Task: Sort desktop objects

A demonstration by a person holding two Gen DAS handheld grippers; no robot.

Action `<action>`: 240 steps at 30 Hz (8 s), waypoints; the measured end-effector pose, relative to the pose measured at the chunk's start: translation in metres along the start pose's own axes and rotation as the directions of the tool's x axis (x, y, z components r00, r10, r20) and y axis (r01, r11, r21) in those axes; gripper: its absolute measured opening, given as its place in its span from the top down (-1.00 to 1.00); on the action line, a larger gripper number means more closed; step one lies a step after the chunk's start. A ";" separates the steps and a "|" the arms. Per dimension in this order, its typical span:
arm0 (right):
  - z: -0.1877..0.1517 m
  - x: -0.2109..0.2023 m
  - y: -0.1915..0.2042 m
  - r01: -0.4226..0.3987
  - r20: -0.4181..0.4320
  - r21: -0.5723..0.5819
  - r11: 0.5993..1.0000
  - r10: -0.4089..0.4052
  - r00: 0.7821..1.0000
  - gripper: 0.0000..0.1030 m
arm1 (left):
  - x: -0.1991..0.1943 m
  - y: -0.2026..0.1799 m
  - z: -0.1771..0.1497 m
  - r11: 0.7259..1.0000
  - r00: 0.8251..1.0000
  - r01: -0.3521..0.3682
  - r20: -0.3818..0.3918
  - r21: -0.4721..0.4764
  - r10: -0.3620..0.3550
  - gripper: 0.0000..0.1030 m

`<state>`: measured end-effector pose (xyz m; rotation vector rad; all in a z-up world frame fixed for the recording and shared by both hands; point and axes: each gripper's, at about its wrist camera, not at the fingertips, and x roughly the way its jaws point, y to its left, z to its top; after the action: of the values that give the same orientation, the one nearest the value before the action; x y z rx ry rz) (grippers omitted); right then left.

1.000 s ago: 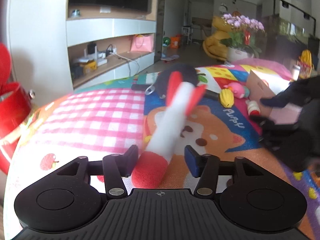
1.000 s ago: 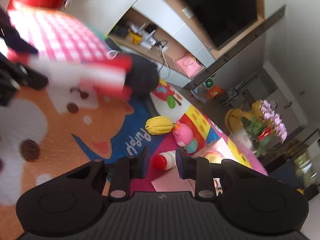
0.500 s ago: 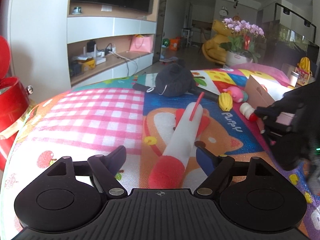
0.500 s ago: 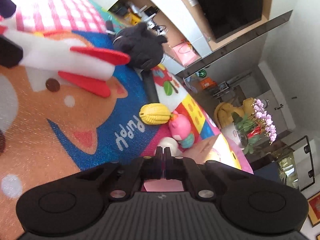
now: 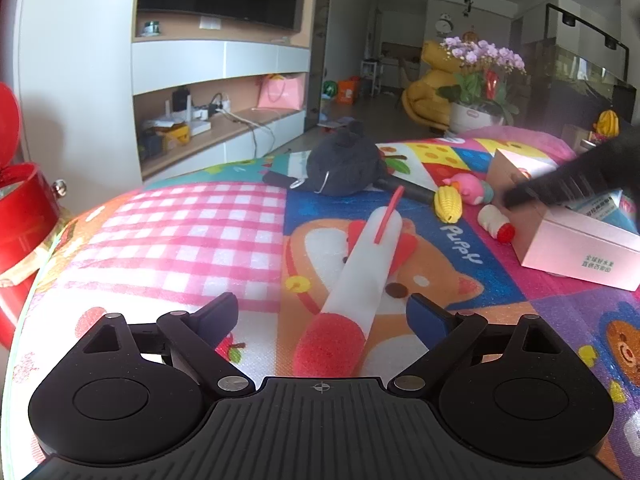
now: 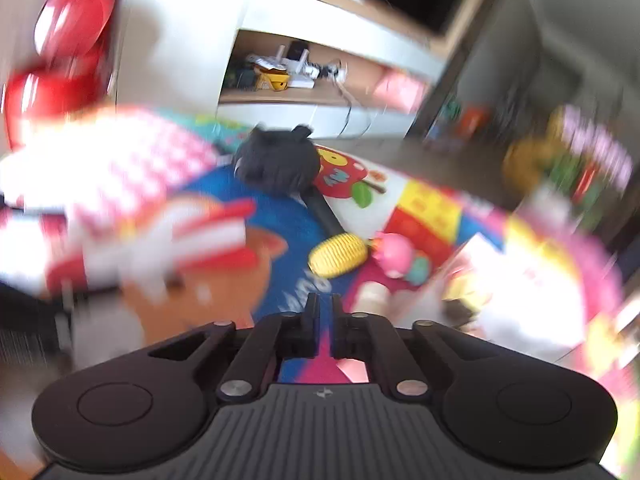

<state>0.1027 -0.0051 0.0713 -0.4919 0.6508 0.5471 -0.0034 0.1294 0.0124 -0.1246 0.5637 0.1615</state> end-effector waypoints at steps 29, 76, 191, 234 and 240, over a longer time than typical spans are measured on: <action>0.084 0.123 -0.008 -0.226 -0.203 0.115 0.967 0.245 0.948 1.00 | -0.031 0.044 0.005 0.972 0.983 0.182 0.020 -0.150 -0.181 -0.90; -0.014 0.027 0.010 -0.328 -0.166 0.040 0.944 0.330 0.929 0.99 | -0.001 0.004 0.003 0.990 0.983 0.120 -0.148 0.074 -0.108 0.30; -0.189 -0.068 -0.125 0.178 -0.026 0.466 0.867 -0.188 0.982 -0.53 | -0.005 -0.085 -0.024 0.967 0.961 0.246 -0.149 0.071 -0.234 -1.00; -0.187 -0.083 -0.091 0.131 -0.013 0.456 0.880 -0.141 0.990 -0.44 | -0.002 -0.102 -0.019 0.976 0.969 0.186 -0.188 0.116 -0.163 -0.99; -0.199 -0.114 -0.077 0.122 0.012 0.354 0.927 -0.135 0.991 -0.44 | 0.006 -0.127 -0.008 0.973 0.973 0.145 -0.207 0.181 -0.106 -0.34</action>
<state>-0.0111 -0.2146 0.0295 -0.1835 0.6603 0.3039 0.0210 0.0046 0.0113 0.0155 0.7627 -0.0316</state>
